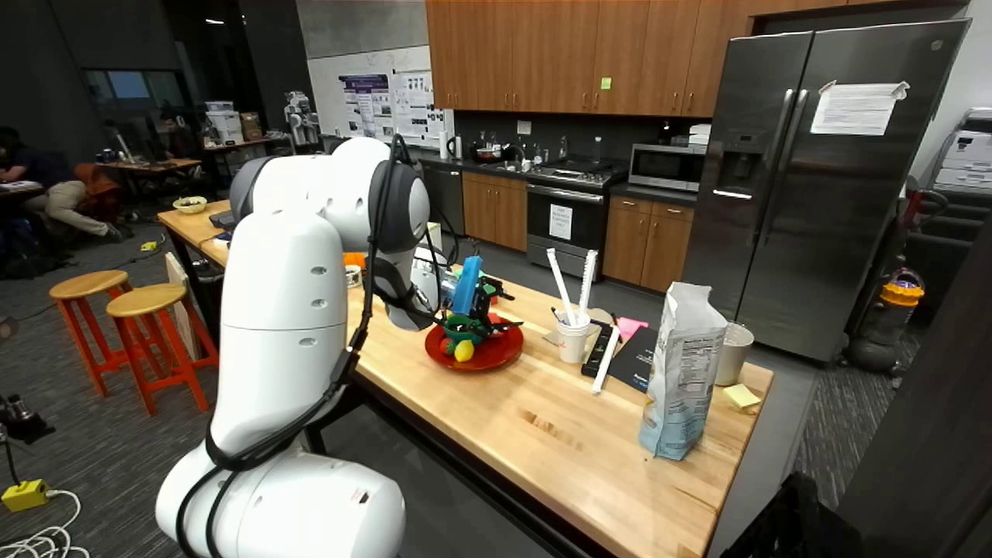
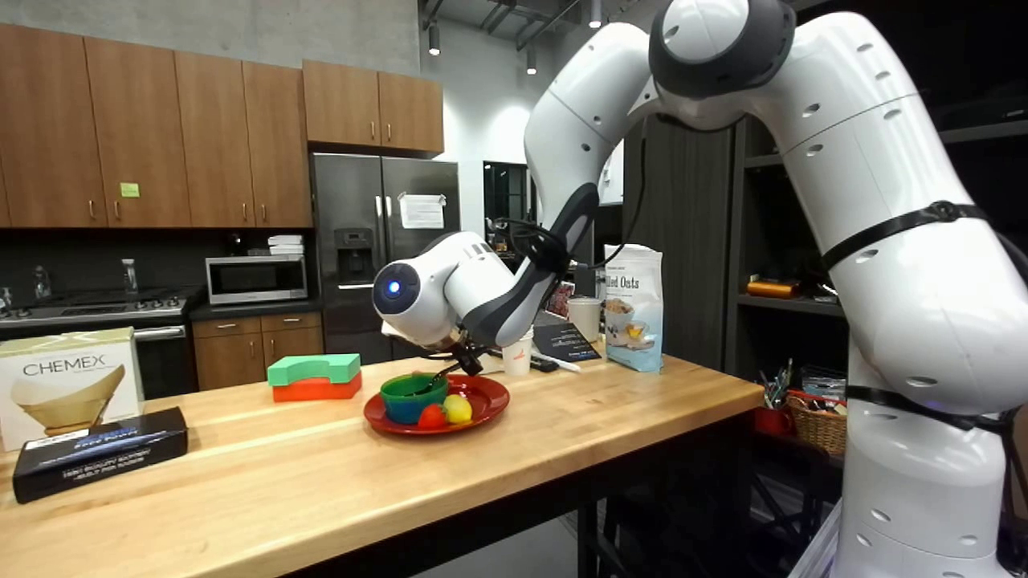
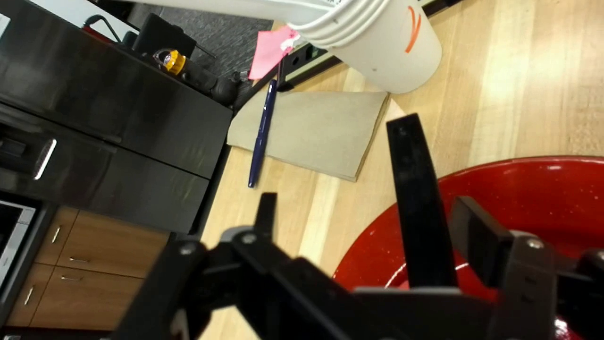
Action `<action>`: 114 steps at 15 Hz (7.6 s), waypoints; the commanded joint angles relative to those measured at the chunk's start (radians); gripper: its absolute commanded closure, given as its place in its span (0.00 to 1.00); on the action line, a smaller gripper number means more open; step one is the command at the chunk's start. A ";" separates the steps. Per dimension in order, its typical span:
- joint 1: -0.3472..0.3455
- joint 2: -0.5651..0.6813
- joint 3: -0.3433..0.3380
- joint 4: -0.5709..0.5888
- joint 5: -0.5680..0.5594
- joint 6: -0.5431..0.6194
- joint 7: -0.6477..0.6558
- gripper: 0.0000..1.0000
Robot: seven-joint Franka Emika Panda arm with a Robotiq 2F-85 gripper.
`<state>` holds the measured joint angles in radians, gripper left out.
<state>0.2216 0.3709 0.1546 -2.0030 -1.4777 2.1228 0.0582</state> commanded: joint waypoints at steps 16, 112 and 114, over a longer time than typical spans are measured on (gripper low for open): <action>-0.028 -0.002 0.008 -0.001 0.135 0.170 0.010 0.99; 0.095 -0.103 0.121 0.142 0.969 -0.603 -0.281 0.99; 0.099 -0.099 0.121 0.142 0.939 -0.601 -0.272 0.99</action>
<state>0.3046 0.2596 0.2822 -1.8831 -0.4979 1.5522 -0.2340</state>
